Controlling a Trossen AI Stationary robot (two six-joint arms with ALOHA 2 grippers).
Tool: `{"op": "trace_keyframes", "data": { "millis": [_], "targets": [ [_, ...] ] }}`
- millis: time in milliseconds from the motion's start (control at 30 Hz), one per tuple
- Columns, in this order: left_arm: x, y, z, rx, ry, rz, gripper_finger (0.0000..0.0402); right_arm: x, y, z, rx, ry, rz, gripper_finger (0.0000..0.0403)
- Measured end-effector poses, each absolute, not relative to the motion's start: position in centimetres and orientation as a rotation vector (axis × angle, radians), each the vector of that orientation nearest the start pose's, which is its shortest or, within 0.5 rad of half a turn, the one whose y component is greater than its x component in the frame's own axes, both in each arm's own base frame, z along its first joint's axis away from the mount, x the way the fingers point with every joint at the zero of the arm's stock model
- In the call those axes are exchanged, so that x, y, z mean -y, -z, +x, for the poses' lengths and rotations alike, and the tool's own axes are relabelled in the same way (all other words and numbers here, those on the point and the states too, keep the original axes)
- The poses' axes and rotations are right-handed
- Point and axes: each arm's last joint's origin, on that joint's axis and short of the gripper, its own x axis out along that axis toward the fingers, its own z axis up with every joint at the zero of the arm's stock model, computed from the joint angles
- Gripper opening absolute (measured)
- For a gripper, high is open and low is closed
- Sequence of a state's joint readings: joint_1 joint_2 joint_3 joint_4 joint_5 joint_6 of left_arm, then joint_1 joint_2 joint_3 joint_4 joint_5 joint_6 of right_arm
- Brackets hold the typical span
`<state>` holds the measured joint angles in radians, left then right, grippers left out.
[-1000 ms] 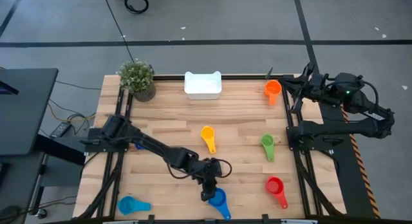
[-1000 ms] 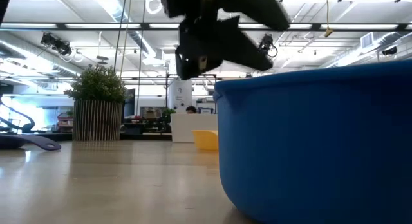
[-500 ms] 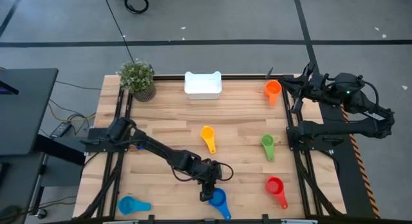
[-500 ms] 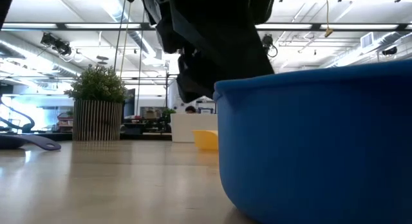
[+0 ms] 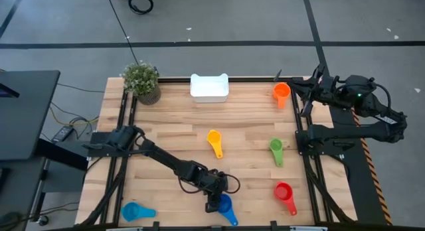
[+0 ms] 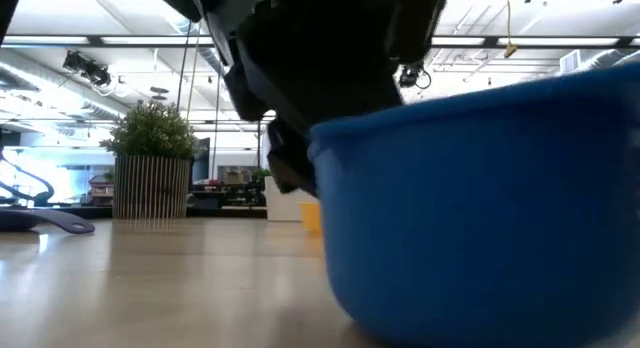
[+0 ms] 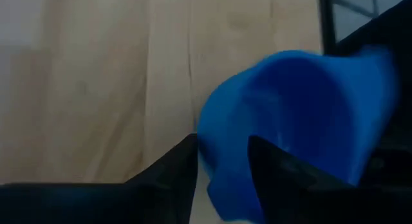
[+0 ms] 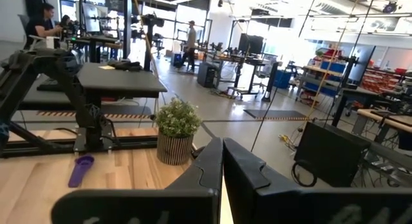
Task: Nest measuring cups in basket
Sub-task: Move the blue measuring cup
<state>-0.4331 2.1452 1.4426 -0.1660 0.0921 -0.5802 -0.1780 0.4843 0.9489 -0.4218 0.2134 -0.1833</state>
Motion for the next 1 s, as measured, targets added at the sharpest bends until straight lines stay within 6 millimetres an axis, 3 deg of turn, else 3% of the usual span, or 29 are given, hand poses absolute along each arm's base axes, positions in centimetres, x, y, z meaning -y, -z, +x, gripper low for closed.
{"op": "trace_keyframes", "data": {
  "millis": [133,333,700,1000],
  "targets": [
    [18.9,-13.9,40.9,-0.992,0.179,-0.442,0.0106,1.9,-39.4,7.2,0.008,0.395,-0.178,0.0020],
    [17.9,-13.7,40.9,-1.055,0.071,-0.596,0.0020,1.9,-39.4,7.2,0.008,0.395,-0.177,0.0020],
    [15.9,-13.8,41.0,-1.112,-0.102,-0.774,0.0020,1.9,-39.4,7.2,0.008,0.395,-0.177,0.0020],
    [13.0,-16.8,38.7,-1.232,-0.288,-0.724,0.0020,1.9,-39.4,7.2,0.008,0.395,-0.177,0.0020]
  ]
}}
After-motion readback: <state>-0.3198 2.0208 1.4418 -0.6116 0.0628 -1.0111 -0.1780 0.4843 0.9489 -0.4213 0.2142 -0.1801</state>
